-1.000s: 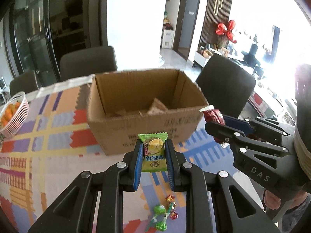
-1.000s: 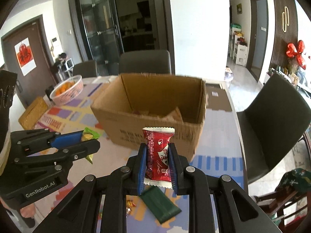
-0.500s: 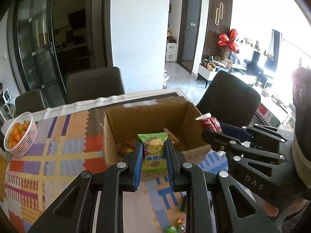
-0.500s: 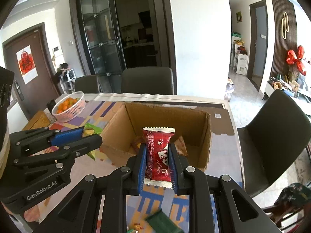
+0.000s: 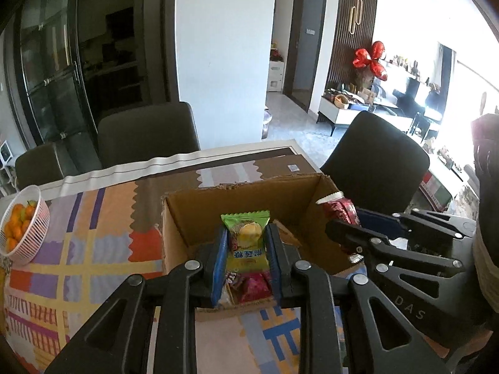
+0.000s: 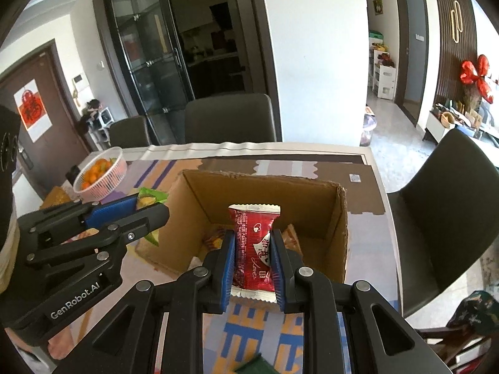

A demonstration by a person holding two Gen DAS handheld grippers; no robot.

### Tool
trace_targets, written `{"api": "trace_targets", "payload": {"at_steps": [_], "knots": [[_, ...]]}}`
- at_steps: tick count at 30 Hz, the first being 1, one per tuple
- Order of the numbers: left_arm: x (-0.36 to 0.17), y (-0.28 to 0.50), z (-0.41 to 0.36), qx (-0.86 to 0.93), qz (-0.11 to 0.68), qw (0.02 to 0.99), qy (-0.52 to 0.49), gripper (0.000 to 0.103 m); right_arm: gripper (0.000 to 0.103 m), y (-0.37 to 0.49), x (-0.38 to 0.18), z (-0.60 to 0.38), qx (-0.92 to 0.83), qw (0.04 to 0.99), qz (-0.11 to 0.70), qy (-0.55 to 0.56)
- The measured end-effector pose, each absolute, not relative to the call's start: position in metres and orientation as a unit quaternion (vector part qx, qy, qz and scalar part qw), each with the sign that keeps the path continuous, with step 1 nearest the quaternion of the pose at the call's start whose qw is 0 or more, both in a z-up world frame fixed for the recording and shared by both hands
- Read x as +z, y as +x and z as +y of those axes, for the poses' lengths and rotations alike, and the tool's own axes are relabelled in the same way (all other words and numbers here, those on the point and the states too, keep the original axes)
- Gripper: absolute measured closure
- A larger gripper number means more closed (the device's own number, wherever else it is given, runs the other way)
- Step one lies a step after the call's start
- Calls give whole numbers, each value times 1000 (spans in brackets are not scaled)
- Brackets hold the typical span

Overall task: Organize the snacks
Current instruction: 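Open both tools to drop the bags into the box, then grasp a green lollipop with the left tool while the right tool grasps the gold-wrapped candies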

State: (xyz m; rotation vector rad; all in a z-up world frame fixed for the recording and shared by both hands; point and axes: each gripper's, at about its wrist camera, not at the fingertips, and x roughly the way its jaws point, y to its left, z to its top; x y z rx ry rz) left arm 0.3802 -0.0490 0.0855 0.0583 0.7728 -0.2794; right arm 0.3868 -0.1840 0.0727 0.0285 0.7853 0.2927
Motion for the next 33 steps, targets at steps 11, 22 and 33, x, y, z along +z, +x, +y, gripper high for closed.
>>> {"api": "trace_targets", "payload": {"at_steps": [11, 22, 33], "knots": [[86, 331, -38, -135, 357, 923, 49, 58, 72, 346, 75, -190, 103, 929, 356, -2], [82, 256, -36, -149, 322, 930, 99, 58, 67, 268, 78, -184, 121, 936, 329, -16], [48, 208, -36, -184, 343, 914, 115, 58, 67, 221, 42, -177, 141, 921, 362, -23]]}}
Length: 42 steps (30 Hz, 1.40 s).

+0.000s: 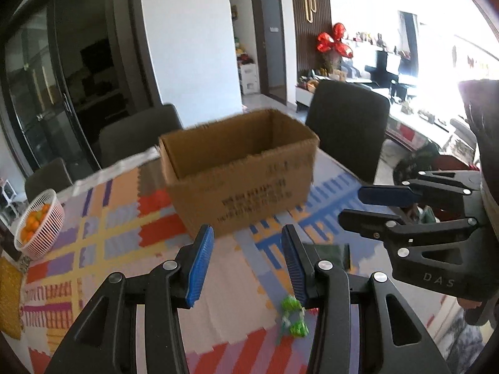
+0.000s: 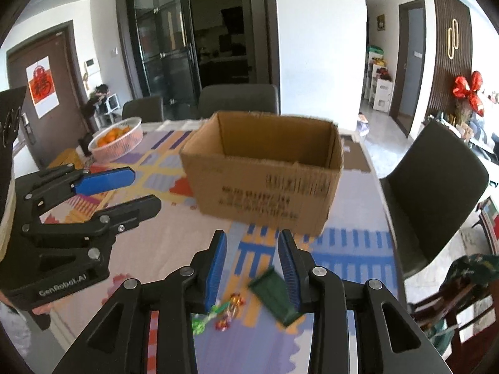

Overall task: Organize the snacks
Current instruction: 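Grasp a green lollipop with the left tool while the right tool grasps the gold-wrapped candies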

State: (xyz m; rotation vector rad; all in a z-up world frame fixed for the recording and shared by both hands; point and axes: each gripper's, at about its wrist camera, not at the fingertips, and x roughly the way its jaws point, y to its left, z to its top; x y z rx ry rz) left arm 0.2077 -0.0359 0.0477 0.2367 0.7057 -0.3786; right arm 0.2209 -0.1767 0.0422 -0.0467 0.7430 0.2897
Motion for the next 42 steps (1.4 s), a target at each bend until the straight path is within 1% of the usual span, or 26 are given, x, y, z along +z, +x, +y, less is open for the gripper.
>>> {"api": "trace_targets", "payload": {"at_steps": [9, 18, 24, 31, 32, 36, 38, 42], "knots": [[8, 190, -38, -207, 382, 891, 133, 58, 67, 203, 0, -165, 163, 899, 406, -37], [-37, 188, -41, -240, 419, 862, 156, 58, 67, 201, -41, -160, 161, 878, 450, -39], [-59, 195, -42, -258, 440, 848, 145, 58, 67, 205, -63, -158, 156, 867, 472, -37], [-77, 207, -44, -270, 455, 839, 125, 59, 67, 212, -77, -160, 149, 863, 483, -10], [-79, 208, -45, -271, 456, 839, 123, 60, 67, 213, -78, -159, 149, 862, 484, -6], [-88, 213, -47, -273, 463, 835, 119, 62, 68, 214, -84, -158, 143, 862, 486, -3], [-91, 215, -48, -276, 466, 833, 115, 65, 68, 215, -86, -158, 143, 860, 489, 0], [-95, 220, -50, -278, 467, 833, 108, 66, 68, 217, -89, -159, 143, 859, 492, 6]]}}
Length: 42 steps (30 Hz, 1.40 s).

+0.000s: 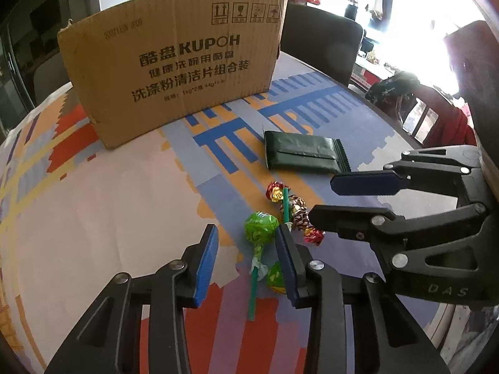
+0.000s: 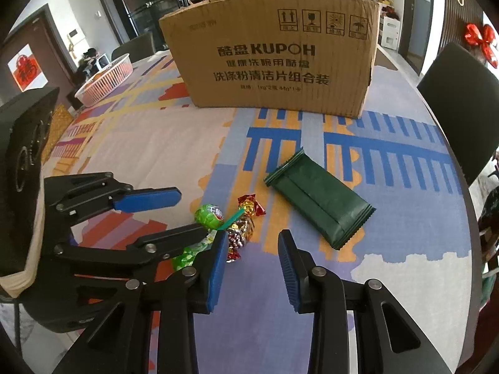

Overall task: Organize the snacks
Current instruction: 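Grasp a green lollipop with the left tool while the right tool grasps the gold-wrapped candies, then lift the lollipop and candies and carry them over the cardboard box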

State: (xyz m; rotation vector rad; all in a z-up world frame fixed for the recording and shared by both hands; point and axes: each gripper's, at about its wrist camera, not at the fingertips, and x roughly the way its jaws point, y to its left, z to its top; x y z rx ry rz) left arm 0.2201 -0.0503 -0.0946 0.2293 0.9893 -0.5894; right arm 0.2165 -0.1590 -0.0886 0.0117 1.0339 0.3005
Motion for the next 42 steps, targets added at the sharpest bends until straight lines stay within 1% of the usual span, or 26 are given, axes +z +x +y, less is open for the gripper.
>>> {"api": "trace_targets", "payload": {"at_steps": [6, 12, 20, 26, 29, 36, 42], "knots": [[-101, 227, -52, -282, 474, 829, 88, 68, 68, 220, -91, -162, 137, 857, 496, 12], [-103, 231, -50, -283, 478, 829, 74, 77, 68, 223, -97, -163, 140, 852, 504, 25], [-103, 233, -41, -269, 479, 833, 65, 77, 69, 233, -108, -157, 141, 843, 517, 35], [-102, 229, -40, -265, 482, 833, 57, 77, 75, 239, -114, -152, 137, 843, 519, 27], [-100, 227, -42, -263, 482, 834, 57, 77, 82, 240, -114, -150, 134, 845, 517, 21], [-88, 223, -44, -254, 475, 841, 46, 77, 82, 237, -110, -158, 131, 847, 514, 30], [-69, 221, -46, -245, 458, 853, 42, 77, 82, 228, -92, -167, 115, 865, 488, 27]]}}
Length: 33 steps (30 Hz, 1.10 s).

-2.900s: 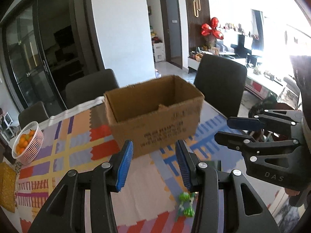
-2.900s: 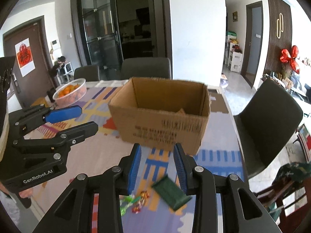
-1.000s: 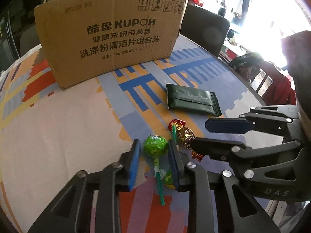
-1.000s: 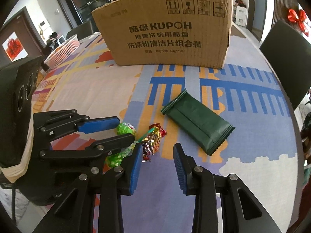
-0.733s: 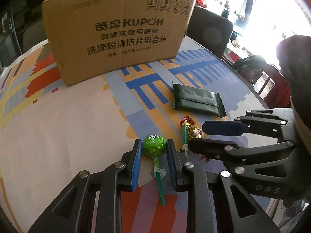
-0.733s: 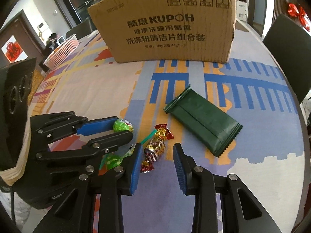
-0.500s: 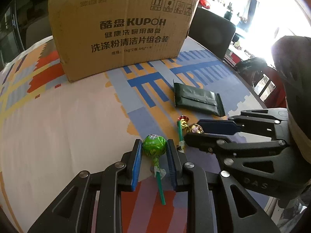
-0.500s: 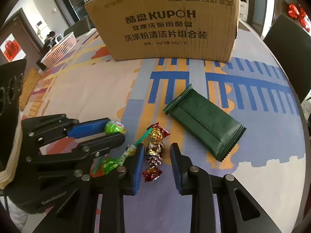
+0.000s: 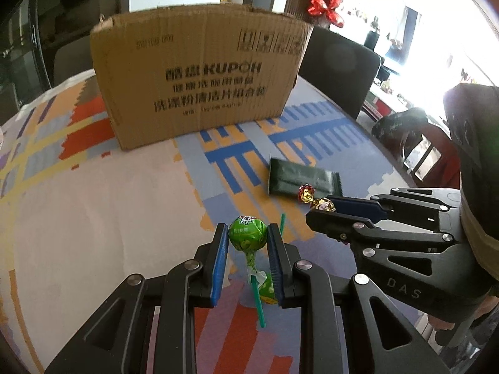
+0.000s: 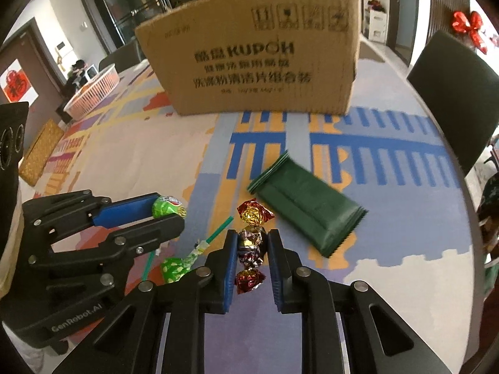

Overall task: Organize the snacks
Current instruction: 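Lift the lollipop and candies and carry them over the cardboard box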

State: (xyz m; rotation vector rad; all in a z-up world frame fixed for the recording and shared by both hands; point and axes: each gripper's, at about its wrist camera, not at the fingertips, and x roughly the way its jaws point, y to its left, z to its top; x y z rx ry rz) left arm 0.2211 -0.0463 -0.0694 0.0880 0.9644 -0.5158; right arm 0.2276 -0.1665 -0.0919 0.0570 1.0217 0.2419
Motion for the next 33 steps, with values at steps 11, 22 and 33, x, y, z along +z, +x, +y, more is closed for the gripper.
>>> {"api": "trace_targets", "payload": {"at_steps": [11, 22, 33], "knots": [[-31, 220, -52, -238, 421, 875, 35, 77, 82, 220, -48, -180, 121, 891, 436, 36], [17, 231, -56, -222, 372, 901, 27, 77, 82, 231, -5, -186, 122, 915, 383, 38], [62, 257, -55, -200, 334, 921, 25, 77, 82, 250, 44, -189, 124, 936, 327, 34]]}}
